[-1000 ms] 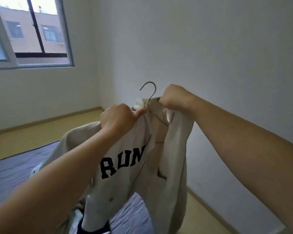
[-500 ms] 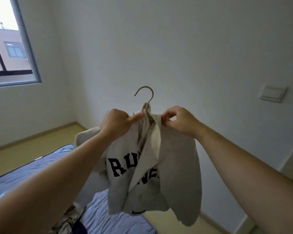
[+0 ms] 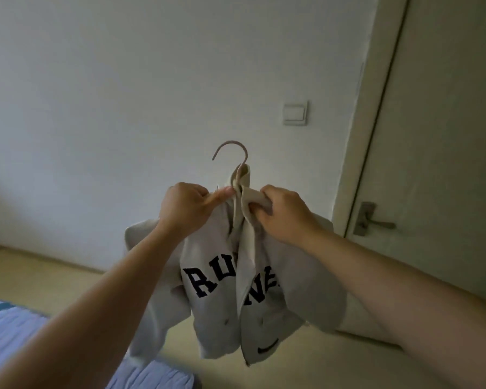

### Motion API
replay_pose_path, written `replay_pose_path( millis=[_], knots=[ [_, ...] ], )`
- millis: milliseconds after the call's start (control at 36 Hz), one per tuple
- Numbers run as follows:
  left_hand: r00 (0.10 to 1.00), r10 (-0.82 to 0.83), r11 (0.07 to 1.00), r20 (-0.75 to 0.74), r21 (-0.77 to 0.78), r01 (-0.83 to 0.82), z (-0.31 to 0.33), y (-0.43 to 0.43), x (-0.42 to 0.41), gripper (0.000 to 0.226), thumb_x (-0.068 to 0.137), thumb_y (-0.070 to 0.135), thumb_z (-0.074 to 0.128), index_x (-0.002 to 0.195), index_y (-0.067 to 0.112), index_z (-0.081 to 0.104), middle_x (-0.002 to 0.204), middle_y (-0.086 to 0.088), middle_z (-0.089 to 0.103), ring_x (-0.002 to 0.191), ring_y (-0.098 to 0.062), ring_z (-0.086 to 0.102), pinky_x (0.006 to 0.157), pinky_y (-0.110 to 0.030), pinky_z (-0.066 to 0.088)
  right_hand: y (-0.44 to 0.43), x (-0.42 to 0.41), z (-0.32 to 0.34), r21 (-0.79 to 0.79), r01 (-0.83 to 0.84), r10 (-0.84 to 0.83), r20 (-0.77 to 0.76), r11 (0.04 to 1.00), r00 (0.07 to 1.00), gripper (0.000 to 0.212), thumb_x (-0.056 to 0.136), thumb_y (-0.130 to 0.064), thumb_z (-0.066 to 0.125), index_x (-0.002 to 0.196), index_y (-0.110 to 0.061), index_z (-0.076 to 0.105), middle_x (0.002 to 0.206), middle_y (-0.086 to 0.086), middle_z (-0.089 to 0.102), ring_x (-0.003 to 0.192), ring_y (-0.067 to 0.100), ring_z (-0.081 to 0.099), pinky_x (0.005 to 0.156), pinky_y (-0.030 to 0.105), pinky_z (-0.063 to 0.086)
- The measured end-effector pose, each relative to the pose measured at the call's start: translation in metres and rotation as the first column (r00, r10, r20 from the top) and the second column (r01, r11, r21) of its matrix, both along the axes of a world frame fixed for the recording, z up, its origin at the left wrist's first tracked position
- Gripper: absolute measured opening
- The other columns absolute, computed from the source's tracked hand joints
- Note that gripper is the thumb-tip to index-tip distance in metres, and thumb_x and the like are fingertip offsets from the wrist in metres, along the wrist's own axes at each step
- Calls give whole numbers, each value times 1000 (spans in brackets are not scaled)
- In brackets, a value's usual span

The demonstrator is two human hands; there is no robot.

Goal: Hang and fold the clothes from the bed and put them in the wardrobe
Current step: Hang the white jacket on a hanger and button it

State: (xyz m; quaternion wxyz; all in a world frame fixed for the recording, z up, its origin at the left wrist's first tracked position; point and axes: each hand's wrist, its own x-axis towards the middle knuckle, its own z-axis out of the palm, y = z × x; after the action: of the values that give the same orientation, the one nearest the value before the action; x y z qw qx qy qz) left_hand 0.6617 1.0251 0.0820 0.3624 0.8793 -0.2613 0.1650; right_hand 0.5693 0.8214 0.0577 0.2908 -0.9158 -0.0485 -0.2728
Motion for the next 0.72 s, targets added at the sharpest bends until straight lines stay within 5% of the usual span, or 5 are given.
replay_pose_path(
  millis=[139,333,472,722],
  knots=[
    [984,-153,988,91,31,151,-15,-87,-10,80,71,91,44,43,19,28,35,7,32,37,-11,35,42,-25,22,-69,-35,-14,-42,143,-140,49,989,989,20,95,-36,57,86,-20,51,73,-7,54,61,13,52,52,32,44],
    [859,-461,887,223,130,443,-35,-197,-13,68,88,78,38,52,21,34,44,8,32,41,-7,34,45,-27,25,-138,-72,-32,-14,545,-526,244,838,815,26,85,-38,52,68,-25,36,52,-11,36,42,10,30,41,17,18],
    [667,-674,733,318,169,659,-48,-272,-5,60,96,61,42,62,13,45,55,8,38,48,-16,39,46,-34,39,-184,-95,-38,-14,728,-712,196,686,675,25,83,-42,47,68,-26,35,51,-11,36,43,16,36,45,21,19],
    [221,-896,311,384,189,931,-44,-428,-30,51,102,41,43,76,2,64,70,-9,58,63,-30,56,61,-36,48,-240,-169,-33,30,974,-963,158,225,217,29,79,-42,43,66,-18,35,49,-7,37,43,18,37,44,25,26]
  ],
)
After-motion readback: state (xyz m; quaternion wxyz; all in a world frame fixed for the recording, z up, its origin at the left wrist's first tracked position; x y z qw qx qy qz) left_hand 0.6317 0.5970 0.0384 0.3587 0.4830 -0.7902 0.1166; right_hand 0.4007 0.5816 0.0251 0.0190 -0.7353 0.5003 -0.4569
